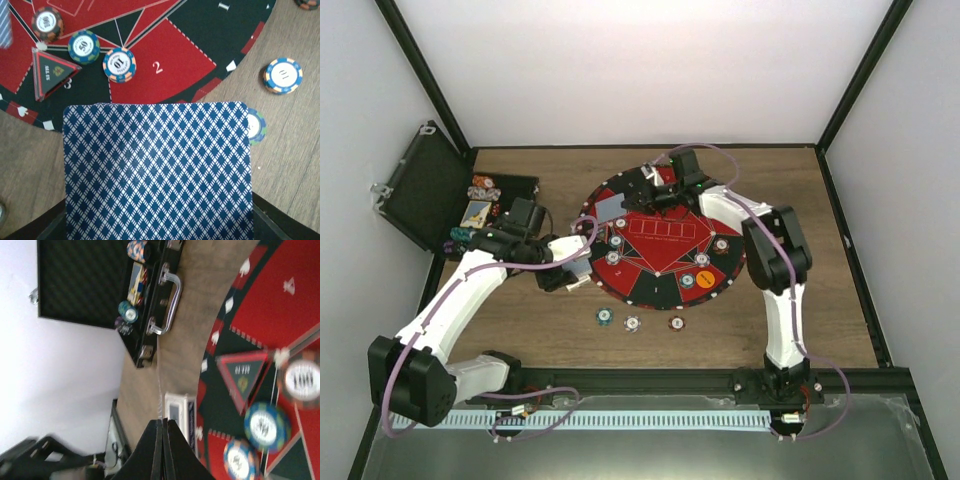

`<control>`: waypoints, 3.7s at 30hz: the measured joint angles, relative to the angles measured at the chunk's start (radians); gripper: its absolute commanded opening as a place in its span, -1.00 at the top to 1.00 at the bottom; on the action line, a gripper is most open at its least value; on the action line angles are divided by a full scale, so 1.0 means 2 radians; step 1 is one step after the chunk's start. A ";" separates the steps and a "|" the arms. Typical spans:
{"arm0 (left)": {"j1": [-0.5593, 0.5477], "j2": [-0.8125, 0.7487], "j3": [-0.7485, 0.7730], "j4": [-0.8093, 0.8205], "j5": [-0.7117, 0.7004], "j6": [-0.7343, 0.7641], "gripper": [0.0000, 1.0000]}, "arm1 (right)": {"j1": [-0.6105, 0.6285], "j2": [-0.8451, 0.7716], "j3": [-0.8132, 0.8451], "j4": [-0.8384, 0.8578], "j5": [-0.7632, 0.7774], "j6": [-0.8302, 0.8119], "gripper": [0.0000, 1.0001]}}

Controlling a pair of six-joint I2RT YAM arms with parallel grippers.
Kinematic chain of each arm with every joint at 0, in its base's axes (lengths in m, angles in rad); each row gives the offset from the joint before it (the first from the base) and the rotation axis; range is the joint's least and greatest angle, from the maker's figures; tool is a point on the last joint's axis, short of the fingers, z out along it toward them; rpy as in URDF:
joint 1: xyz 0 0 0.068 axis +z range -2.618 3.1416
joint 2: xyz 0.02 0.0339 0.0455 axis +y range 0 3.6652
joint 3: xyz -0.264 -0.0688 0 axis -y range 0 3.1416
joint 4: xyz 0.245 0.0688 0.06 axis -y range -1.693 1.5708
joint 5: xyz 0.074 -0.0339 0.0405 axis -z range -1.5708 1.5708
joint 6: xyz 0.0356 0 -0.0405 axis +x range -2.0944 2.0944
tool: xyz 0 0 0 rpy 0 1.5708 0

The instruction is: Distribute texas hold em gaming equipment

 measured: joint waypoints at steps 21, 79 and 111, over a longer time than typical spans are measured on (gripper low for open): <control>0.000 0.000 0.028 -0.010 0.025 -0.012 0.78 | 0.064 0.225 0.292 -0.189 0.147 -0.060 0.31; -0.031 0.025 0.053 -0.005 0.055 -0.025 0.76 | 0.175 -0.103 -0.151 0.156 0.001 0.105 -0.29; -0.034 0.025 0.054 -0.006 0.051 -0.025 0.76 | 0.120 -0.155 -0.175 0.100 -0.005 0.055 0.51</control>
